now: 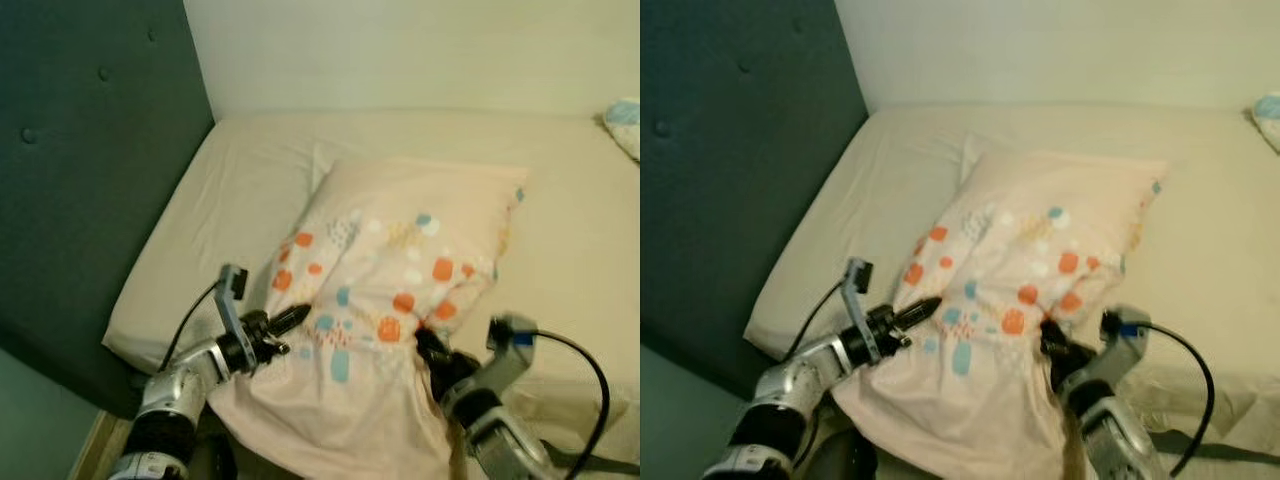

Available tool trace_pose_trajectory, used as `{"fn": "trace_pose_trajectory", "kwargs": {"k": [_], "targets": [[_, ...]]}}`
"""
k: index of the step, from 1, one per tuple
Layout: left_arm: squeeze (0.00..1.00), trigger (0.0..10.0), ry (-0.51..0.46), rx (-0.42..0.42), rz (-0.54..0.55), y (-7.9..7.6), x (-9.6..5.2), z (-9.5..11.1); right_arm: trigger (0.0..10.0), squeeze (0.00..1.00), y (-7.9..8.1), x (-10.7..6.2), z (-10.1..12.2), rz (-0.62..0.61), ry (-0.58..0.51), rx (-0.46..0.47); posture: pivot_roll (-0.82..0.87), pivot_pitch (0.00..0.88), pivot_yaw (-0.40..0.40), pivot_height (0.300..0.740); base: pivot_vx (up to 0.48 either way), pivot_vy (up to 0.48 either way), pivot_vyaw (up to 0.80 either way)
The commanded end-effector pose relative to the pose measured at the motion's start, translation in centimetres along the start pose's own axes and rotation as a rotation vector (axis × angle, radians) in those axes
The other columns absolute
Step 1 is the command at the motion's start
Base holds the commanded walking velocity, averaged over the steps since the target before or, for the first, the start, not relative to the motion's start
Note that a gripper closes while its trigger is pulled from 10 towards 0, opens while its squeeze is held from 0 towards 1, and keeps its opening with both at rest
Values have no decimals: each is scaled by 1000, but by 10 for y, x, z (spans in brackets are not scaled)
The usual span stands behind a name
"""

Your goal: Clean up the room

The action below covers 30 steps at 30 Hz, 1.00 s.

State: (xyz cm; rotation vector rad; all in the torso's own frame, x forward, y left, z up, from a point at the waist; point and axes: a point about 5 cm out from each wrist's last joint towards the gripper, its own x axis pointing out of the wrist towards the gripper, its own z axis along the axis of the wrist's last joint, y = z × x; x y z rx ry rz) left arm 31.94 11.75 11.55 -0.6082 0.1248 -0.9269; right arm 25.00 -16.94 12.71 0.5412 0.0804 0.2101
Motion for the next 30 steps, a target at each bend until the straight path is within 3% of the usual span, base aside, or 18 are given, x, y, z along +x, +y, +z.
{"fn": "trace_pose_trajectory", "kwargs": {"k": [1,2,4,5,7,8,10,11,12,13,14,15,19,22,24,27,30], "targets": [[0,0,-12,1,-56,-10,5,5,0,0,26,10,1,119,6,-2,-168,160,26,574,0,0,0],[0,0,-31,41,-43,-12,3,15,0,0,34,17,5,152,-4,-19,-159,153,22,574,0,0,0],[0,0,-31,41,-43,-12,3,15,0,0,34,17,5,152,-4,-19,-159,153,22,574,0,0,0],[0,0,-60,92,-21,-16,0,28,0,0,43,24,11,189,-19,-47,-154,145,19,574,0,0,0],[0,0,-60,92,-21,-16,0,28,0,0,43,24,11,189,-19,-47,-154,145,19,574,0,0,0],[0,0,-93,151,12,-20,-2,42,0,0,53,32,15,220,-29,-79,-150,141,16,574,0,0,0],[0,0,-93,151,12,-20,-2,42,0,0,53,32,15,220,-29,-79,-150,141,16,574,0,0,0],[0,4627,-97,264,102,-19,-4,52,0,0,59,39,18,232,-35,-124,-136,119,10,574,0,0,0],[0,10000,-78,384,260,-12,-6,59,3686,0,58,50,18,183,-40,-213,-131,111,5,574,0,0,0],[0,10000,-78,384,260,-12,-6,59,3686,0,58,50,18,183,-40,-213,-131,111,5,574,0,0,0],[0,10000,-84,439,406,-3,-9,64,10000,0,55,58,17,134,-34,-306,-131,111,5,574,0,0,0],[0,10000,-117,465,528,4,-14,67,10000,0,51,64,16,95,-29,-398,-131,111,5,574,0,0,0],[0,10000,-174,451,658,11,-24,67,10000,0,46,67,15,54,-29,-509,-133,95,0,574,0,0,0],[0,10000,-196,553,786,12,-36,65,10000,0,39,67,17,18,-51,-598,-132,85,0,574,0,0,0],[0,10000,-206,608,792,8,-38,65,10000,0,38,66,18,13,-67,-597,-130,81,0,574,0,0,0],[0,10000,-226,622,800,5,-39,66,10000,0,38,67,17,15,-69,-596,-128,78,0,582,0,0,0],[0,10000,-273,547,800,0,-36,65,10000,0,37,67,11,14,-67,-620,-124,70,4,598,0,0,0]]}}
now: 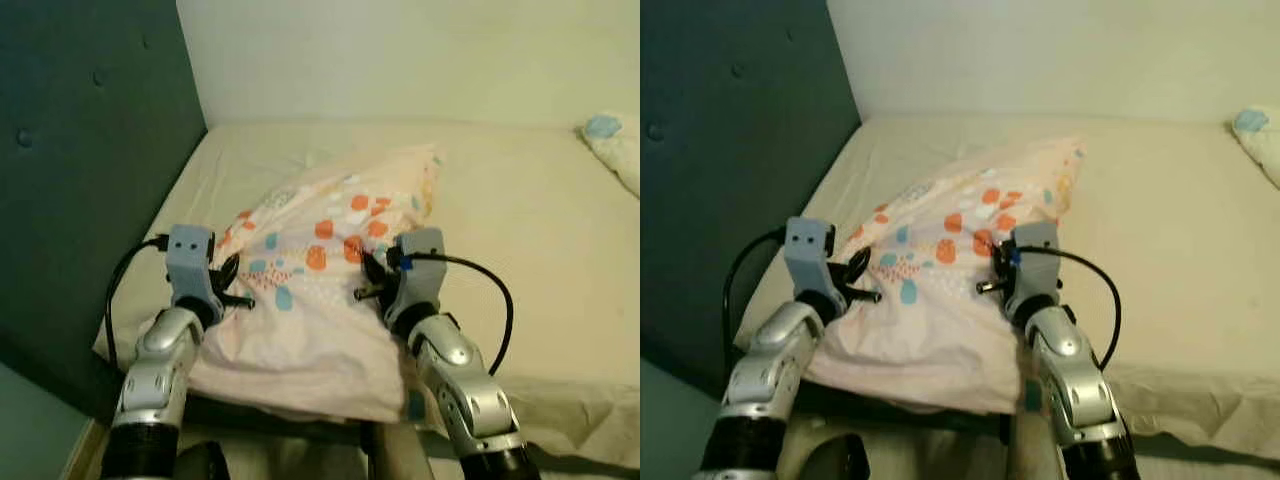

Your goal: Clean up the room

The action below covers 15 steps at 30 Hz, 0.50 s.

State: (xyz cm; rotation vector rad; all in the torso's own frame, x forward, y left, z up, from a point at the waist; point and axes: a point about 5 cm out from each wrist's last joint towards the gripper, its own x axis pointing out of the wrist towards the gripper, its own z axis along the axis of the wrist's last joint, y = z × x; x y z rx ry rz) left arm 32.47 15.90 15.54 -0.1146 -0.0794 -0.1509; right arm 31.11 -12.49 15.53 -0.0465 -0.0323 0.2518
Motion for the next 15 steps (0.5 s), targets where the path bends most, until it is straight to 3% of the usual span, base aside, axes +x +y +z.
{"fn": "trace_pose_trajectory", "kwargs": {"k": [1,5,8,15], "targets": [[0,10000,-51,0,66,12,-6,10,10000,0,-4,-2,-2,-33,-19,-29,-124,66,5,603,0,0,0],[0,10000,-14,49,44,6,-7,2,10000,0,-4,-2,-7,-49,-12,-28,-126,56,16,623,0,0,0],[0,10000,10,0,35,3,-7,-3,10000,0,-5,-2,-11,-58,-6,-27,-126,52,19,637,0,0,0],[0,10000,4,17,49,0,-7,-3,10000,0,-2,-1,-12,-62,-8,-20,-126,51,19,668,0,0,0]]}}
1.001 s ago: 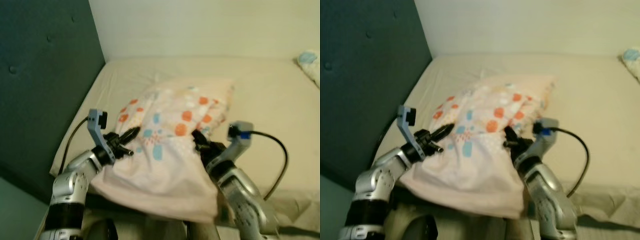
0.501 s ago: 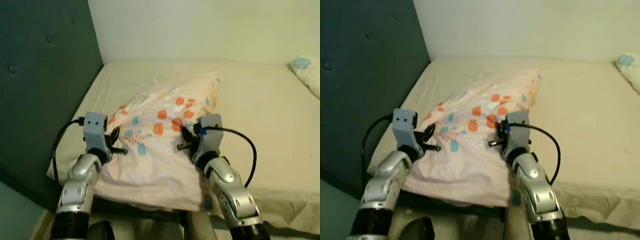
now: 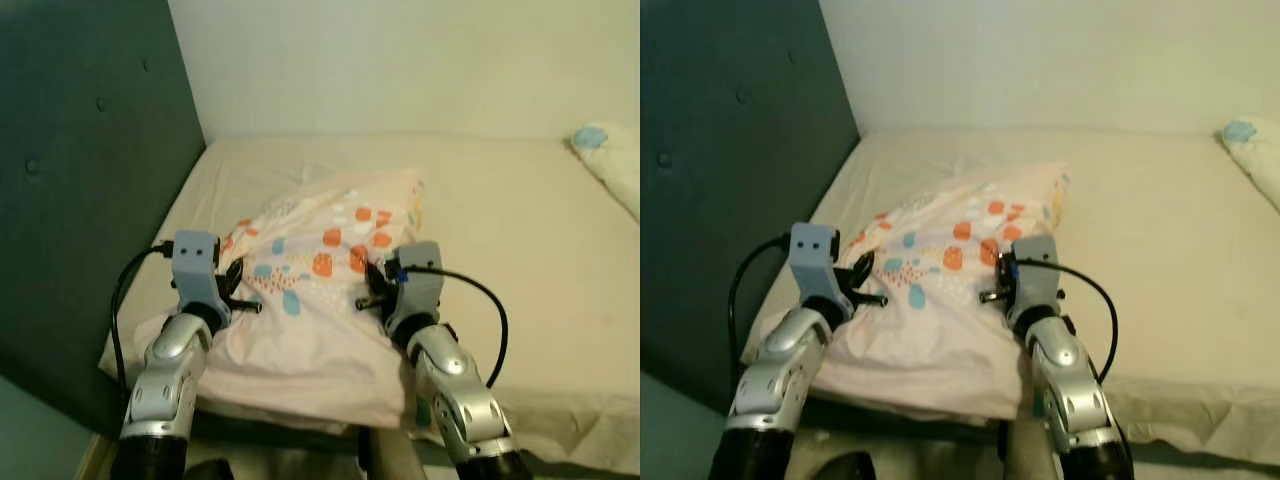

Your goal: Clean up the room

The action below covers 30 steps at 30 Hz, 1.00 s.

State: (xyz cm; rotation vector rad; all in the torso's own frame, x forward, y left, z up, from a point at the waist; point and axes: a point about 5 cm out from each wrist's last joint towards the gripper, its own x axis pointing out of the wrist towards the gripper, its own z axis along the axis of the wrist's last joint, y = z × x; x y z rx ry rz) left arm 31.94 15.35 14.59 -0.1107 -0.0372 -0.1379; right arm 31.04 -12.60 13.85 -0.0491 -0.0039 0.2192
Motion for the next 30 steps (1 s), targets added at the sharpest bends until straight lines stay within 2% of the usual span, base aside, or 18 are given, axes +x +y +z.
{"fn": "trace_pose_trajectory", "kwargs": {"k": [1,14,20,30], "targets": [[0,10000,-38,14,34,6,-2,6,10000,0,-2,0,5,-31,-38,-20,-126,51,19,668,0,0,0],[0,10000,-32,-22,80,9,-3,4,10000,0,-2,3,7,-30,-55,-18,-127,49,22,717,0,0,0],[0,10000,-27,-54,66,6,-4,3,10000,0,-1,3,7,-29,-57,-22,-134,50,24,738,0,0,0],[0,10000,-41,-126,23,-2,-2,4,10000,0,-4,2,3,-40,-45,-20,-143,47,24,740,0,0,0]]}}
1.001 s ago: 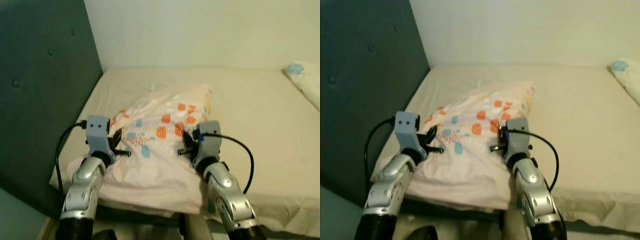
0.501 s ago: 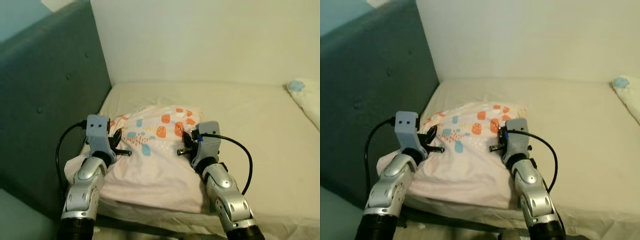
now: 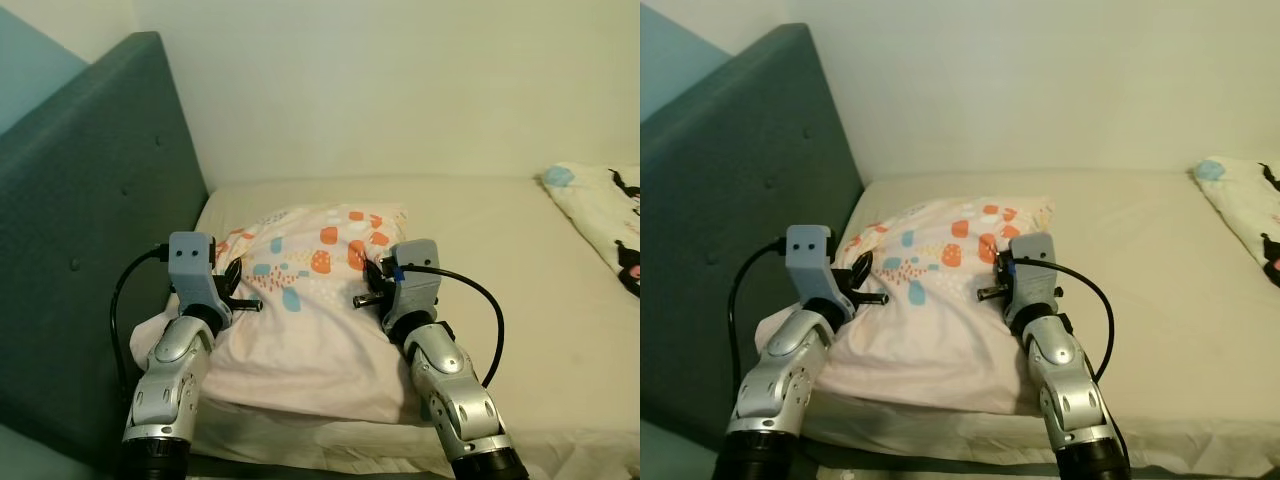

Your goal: Clean up the room

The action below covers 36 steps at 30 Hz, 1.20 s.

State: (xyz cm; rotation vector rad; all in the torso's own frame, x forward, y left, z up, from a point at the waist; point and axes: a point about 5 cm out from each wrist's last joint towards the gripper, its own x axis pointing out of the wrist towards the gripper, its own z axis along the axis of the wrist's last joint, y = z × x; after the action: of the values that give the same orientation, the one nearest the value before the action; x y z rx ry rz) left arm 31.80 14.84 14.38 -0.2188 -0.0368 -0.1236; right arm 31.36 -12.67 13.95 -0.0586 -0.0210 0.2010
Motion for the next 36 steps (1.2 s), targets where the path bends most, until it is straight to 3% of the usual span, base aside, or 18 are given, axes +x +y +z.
{"fn": "trace_pose_trajectory", "kwargs": {"k": [1,9,13,21,36], "targets": [[0,10000,-37,-15,3,1,-1,7,10000,0,-3,0,1,-21,-26,-9,-145,46,24,740,0,0,0],[0,10000,-53,46,52,6,-2,4,10000,0,2,0,-8,-11,13,-21,-140,39,22,740,0,0,0],[0,10000,17,96,50,5,-4,-10,10000,0,-5,2,-18,-50,61,34,-138,33,10,740,0,0,0],[0,10000,88,116,65,4,-7,-22,10000,0,-10,2,-22,-58,94,33,-151,57,3,740,0,0,0],[0,10000,65,170,78,6,-7,-20,10000,0,-8,-2,-28,-70,111,47,-139,77,28,740,0,0,0]]}}
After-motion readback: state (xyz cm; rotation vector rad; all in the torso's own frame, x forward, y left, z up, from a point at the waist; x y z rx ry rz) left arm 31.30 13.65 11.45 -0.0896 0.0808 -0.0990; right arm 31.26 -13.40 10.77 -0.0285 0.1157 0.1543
